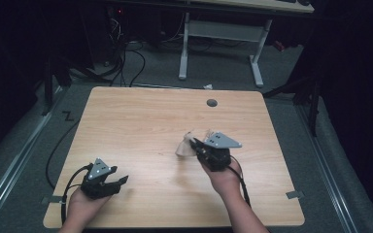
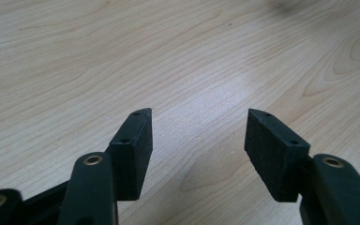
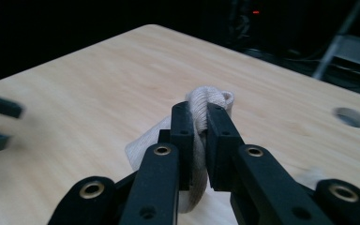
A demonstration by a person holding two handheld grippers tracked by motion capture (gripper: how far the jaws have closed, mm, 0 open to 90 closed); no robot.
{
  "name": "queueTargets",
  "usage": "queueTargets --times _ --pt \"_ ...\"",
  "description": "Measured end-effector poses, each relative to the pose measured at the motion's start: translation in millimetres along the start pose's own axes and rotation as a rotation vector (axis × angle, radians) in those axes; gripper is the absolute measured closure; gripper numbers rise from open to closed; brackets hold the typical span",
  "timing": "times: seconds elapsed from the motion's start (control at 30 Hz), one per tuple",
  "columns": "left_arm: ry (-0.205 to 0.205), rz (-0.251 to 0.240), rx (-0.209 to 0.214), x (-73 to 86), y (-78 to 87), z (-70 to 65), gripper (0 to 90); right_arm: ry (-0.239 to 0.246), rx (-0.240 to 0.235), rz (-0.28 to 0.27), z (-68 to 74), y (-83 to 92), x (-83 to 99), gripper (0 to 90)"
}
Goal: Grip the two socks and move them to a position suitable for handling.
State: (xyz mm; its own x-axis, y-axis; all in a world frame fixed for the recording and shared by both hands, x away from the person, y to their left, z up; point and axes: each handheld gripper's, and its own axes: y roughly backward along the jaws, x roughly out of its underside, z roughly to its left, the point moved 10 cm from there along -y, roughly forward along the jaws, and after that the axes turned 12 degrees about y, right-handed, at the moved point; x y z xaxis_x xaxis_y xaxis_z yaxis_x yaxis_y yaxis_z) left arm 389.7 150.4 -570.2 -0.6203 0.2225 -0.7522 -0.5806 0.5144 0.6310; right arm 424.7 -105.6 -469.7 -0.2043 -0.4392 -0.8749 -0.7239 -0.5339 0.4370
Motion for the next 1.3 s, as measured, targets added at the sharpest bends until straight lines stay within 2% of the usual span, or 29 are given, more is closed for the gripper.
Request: queueTargets --times 0.13,0.23,0.33,0.4,0.5,0.63,0.83,0.93,1.0,1.1,1.2,1.3 --pt "-0.002 0.001 0.001 -0.1 1.2 0.4 42.5 0.022 -0.089 -0.012 39.4 -13.4 -6.4 83.1" --pt "0.006 -0.007 0.000 -0.8 1.9 0.5 42.5 0.040 -0.146 -0.036 64.7 -17.3 -13.1 83.0" --pt "0.005 -0.005 0.001 -0.6 2.9 0.8 42.5 0.034 -0.195 -0.034 81.2 -19.0 -9.5 82.9" --pt "0.008 -0.006 0.002 -0.5 2.2 0.0 42.6 0.044 -0.202 0.001 86.3 -22.3 2.8 82.9" --pt "-0.003 0.001 0.006 0.0 0.3 -2.9 42.7 0.033 -0.213 0.061 87.8 -27.3 27.9 82.8" --pt "-0.014 0.012 0.018 -0.4 -4.8 -11.1 43.0 0.035 -0.202 0.125 82.9 -27.7 56.7 82.0" --pt "-0.020 0.030 0.070 -5.3 -18.6 -35.6 42.8 0.056 -0.164 0.190 69.0 -23.7 82.9 76.8" --pt "-0.044 0.041 0.078 -9.1 -28.1 -46.6 44.1 0.057 -0.150 0.236 62.2 -22.2 95.9 68.8" --pt "-0.056 0.045 0.071 -14.3 -35.6 -50.3 44.6 0.055 -0.134 0.240 58.6 -20.4 99.9 62.8" --pt "-0.053 0.041 0.061 -22.0 -45.3 -50.3 47.3 0.013 -0.125 0.203 51.6 -13.5 95.0 58.4" --pt "-0.034 0.039 0.062 -26.2 -51.2 -47.5 55.3 -0.002 -0.112 0.190 45.9 -11.9 92.9 64.3" --pt "-0.023 0.046 0.068 -24.6 -54.1 -46.1 67.3 0.006 -0.126 0.213 48.4 -19.1 97.7 72.8"
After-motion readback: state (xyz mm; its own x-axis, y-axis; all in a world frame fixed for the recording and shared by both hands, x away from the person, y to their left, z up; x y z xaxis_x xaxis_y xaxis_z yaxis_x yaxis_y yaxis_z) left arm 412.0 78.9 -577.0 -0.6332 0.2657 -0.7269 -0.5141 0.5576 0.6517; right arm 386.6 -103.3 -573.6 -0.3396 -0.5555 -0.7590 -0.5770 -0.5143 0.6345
